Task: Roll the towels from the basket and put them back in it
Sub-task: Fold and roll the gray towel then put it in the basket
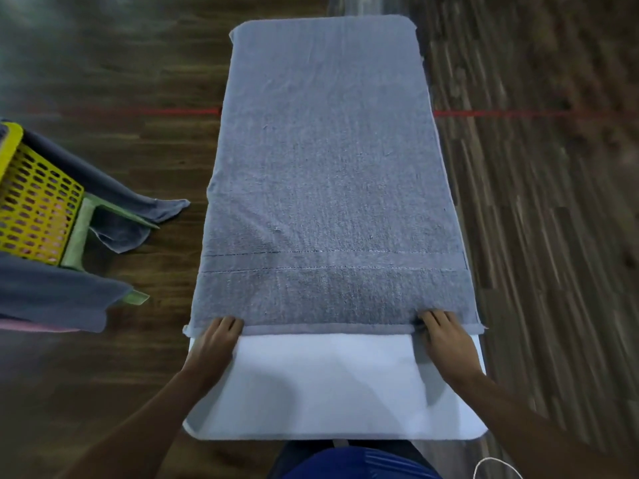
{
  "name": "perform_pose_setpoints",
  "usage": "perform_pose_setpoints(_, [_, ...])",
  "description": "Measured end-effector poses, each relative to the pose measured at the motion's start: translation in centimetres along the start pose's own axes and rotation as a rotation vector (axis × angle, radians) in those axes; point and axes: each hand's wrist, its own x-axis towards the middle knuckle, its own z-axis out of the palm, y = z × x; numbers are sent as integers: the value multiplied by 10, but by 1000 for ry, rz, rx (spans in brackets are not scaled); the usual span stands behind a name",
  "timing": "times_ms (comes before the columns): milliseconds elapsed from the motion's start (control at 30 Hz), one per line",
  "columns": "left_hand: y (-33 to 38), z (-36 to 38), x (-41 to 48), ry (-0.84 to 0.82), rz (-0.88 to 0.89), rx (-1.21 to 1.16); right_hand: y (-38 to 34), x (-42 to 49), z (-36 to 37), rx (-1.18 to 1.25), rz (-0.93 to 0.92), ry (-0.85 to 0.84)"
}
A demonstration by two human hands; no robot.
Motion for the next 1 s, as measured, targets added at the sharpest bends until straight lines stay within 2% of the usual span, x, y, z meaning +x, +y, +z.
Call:
perform_pose_setpoints(133, [3,-1,7,-23,-85,-51,3,-3,2,54,20,46])
perform_pose_setpoints(300, [-3,-5,1,-52,-102,-150,11,-6,2,133,-37,75])
perform_pose_setpoints(500, [-13,8,-24,-116,-86,-209,9,-17,-6,104,16,-88])
perform_pose_setpoints(700, [-13,4,-13,-189,-247,-391,9,-5,-15,177,106,-164])
perform_pose_setpoints(833, [-13,0,2,-99,-295,-456,0,8,-22,208,177,-130])
perform_pose_setpoints(900, [-11,-1,8,-99,-316,-484,2,10,-19,137,173,-86])
perform_pose_setpoints(1000, [-11,3,10,-21,-284,-334,6,6,-8,-39,111,45])
